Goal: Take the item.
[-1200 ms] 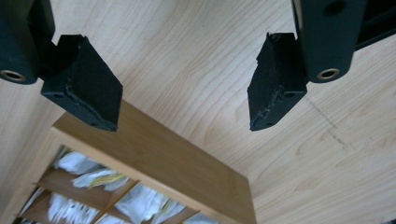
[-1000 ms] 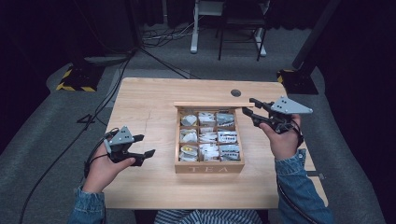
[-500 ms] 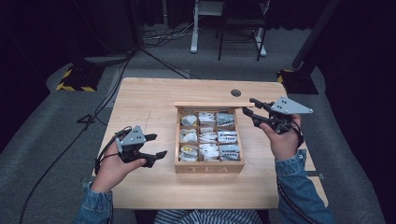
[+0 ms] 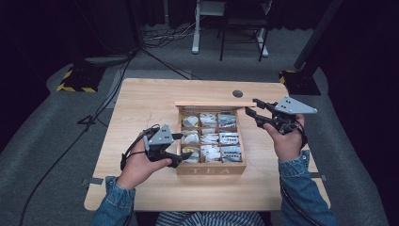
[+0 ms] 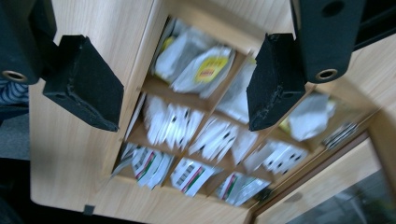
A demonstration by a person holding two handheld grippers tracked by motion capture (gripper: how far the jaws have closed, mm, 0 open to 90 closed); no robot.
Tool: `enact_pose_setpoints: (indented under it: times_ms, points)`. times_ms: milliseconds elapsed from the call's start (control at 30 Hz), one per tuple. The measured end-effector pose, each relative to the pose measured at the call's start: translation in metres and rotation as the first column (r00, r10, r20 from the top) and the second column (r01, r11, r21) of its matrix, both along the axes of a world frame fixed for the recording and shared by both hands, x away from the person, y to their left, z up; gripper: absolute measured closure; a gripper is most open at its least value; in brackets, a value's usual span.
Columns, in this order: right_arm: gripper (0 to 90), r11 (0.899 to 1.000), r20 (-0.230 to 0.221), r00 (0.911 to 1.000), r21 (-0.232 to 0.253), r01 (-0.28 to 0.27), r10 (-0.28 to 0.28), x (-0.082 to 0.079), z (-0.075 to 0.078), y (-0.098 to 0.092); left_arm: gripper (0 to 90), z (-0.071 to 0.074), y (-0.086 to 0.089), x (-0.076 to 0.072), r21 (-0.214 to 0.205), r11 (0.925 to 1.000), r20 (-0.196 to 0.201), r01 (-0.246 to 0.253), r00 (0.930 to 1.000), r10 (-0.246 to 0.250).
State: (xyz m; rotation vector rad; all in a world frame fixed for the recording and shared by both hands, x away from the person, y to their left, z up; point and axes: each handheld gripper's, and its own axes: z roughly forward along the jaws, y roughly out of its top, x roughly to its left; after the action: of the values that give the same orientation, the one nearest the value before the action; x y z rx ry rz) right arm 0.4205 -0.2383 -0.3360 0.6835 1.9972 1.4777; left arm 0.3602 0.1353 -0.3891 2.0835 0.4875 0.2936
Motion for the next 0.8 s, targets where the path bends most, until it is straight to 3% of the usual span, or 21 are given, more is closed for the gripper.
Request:
enact_pose_setpoints:
  times_ms: [267, 800]
  points:
    - [55.0, 1.0, -0.001, 1.0, 0.0, 0.005, -0.005, 0.0, 0.0, 0.001, 28.7, 0.001, -0.029, 0.005, -0.006, 0.9978, -0.008, 0.065, 0.9978, -0.065]
    - [55.0, 1.0, -0.002, 1.0, 0.004, -0.003, 0.003, 0.001, -0.001, 0.0, 33.0, -0.011, -0.088, 0.022, -0.007, 0.9878, -0.086, 0.156, 0.984, -0.156]
